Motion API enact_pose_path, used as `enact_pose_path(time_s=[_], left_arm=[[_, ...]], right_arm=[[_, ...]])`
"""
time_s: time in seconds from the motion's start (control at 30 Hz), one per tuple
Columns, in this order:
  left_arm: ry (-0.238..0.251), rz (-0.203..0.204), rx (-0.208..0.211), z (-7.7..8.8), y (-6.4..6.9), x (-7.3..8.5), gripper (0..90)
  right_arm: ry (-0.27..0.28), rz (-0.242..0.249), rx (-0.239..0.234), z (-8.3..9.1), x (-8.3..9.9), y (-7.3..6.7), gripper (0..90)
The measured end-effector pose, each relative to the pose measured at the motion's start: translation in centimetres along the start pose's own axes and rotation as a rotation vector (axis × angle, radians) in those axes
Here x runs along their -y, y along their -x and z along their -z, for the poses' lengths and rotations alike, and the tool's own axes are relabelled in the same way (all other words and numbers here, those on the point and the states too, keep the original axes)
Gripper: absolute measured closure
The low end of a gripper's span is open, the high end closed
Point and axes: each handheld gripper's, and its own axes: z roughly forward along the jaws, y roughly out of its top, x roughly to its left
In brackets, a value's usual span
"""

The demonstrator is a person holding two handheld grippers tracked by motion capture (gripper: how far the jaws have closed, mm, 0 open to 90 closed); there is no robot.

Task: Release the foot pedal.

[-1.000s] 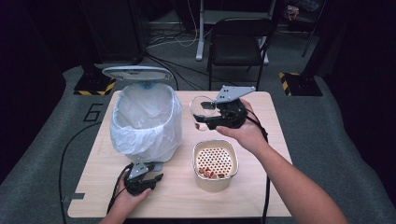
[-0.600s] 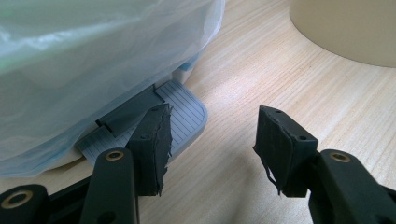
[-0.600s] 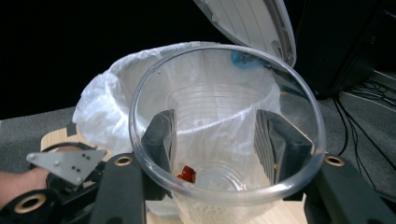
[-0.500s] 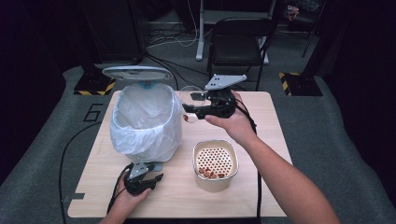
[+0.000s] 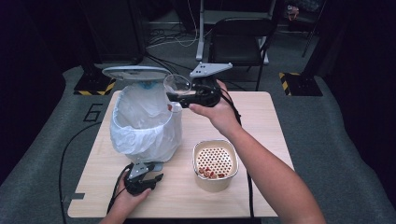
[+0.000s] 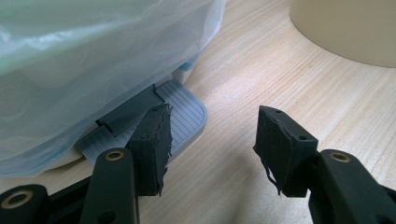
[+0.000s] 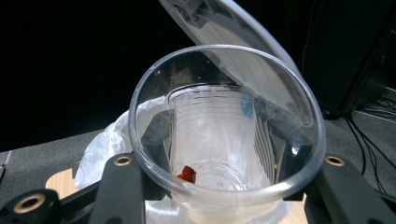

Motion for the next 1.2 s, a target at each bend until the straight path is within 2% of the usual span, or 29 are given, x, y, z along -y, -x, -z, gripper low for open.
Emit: enact_pose_path(time_s=[0.03, 0.07, 0.13, 0.33, 0.43, 0.6, 0.93, 1.2], left_arm=[[0.004, 0.028, 0.017, -0.1, 0.1, 0.0, 45.8], [0.008, 0.035, 0.016, -0.1, 0.2, 0.1, 45.8], [0.010, 0.033, 0.013, -0.1, 0.2, 0.1, 45.8], [0.010, 0.028, 0.010, -0.1, 0.1, 0.0, 45.8], [0.011, 0.030, 0.010, -0.1, 0.1, 0.1, 45.8], [0.007, 0.034, 0.018, -0.1, 0.2, 0.0, 45.7], [0.009, 0.034, 0.015, -0.1, 0.2, 0.1, 45.8], [0.010, 0.033, 0.015, -0.1, 0.2, 0.1, 45.7]], right_arm=[[0.000, 0.005, 0.000, -0.4, 0.0, -0.1, 48.5], [-0.002, 0.006, -0.001, -0.7, 0.0, -0.2, 48.5], [0.000, 0.018, -0.001, -1.5, 0.0, -0.4, 48.4], [0.004, 0.011, -0.040, -3.4, 0.2, -0.7, 48.2], [0.002, 0.012, -0.044, -4.3, 0.4, -1.0, 48.0], [0.001, -0.011, -0.051, -5.8, 0.9, -1.7, 47.8], [0.027, -0.059, -0.028, -8.2, 2.2, -2.8, 47.4], [0.029, -0.074, -0.016, -9.2, 2.8, -2.7, 45.7]])
